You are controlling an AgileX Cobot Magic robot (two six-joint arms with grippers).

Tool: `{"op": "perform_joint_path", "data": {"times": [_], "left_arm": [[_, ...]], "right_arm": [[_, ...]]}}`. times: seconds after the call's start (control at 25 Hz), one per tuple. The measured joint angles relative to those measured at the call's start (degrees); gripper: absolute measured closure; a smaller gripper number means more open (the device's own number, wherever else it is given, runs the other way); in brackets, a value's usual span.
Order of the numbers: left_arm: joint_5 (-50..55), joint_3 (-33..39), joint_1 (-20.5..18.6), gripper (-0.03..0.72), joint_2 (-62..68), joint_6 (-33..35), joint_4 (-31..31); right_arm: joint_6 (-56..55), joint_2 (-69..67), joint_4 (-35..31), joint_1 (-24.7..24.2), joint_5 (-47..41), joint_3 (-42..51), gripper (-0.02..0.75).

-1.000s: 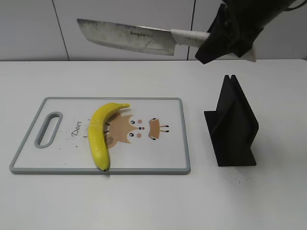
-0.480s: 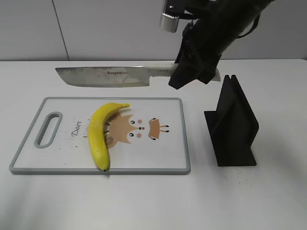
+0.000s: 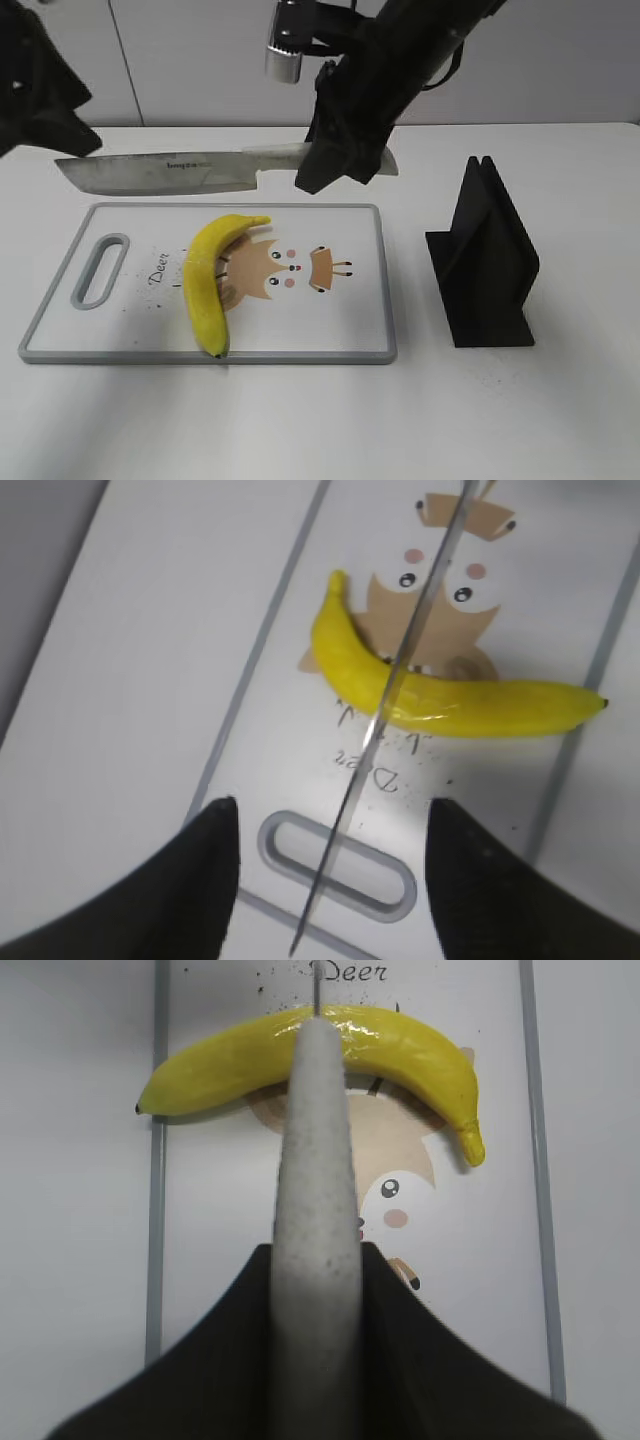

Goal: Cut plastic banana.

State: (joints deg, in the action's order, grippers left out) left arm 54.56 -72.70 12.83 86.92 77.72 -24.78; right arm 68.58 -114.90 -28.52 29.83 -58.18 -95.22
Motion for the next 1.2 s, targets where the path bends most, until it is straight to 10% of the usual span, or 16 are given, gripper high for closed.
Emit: {"op": "perform_joint_path", "data": {"times": [0.36, 0.76, 1.2], "left_arm": [[-0.3, -0.7, 1.5, 0.21, 9.7, 4.1, 0.5], [-0.7, -0.6, 1.5, 0.606, 10.8, 4.3, 1.2], [-0.4, -0.5, 1.5, 0.638, 13.0, 4.3, 2.1]], "right_arm": [[0.9, -1.7, -0.1, 0.0, 0.2, 0.0, 0.556], [1.1, -2.4, -0.1, 0.0, -0.5, -0.1, 0.556], [1.1, -2.4, -0.1, 0.0, -0.5, -0.1, 0.556]]}}
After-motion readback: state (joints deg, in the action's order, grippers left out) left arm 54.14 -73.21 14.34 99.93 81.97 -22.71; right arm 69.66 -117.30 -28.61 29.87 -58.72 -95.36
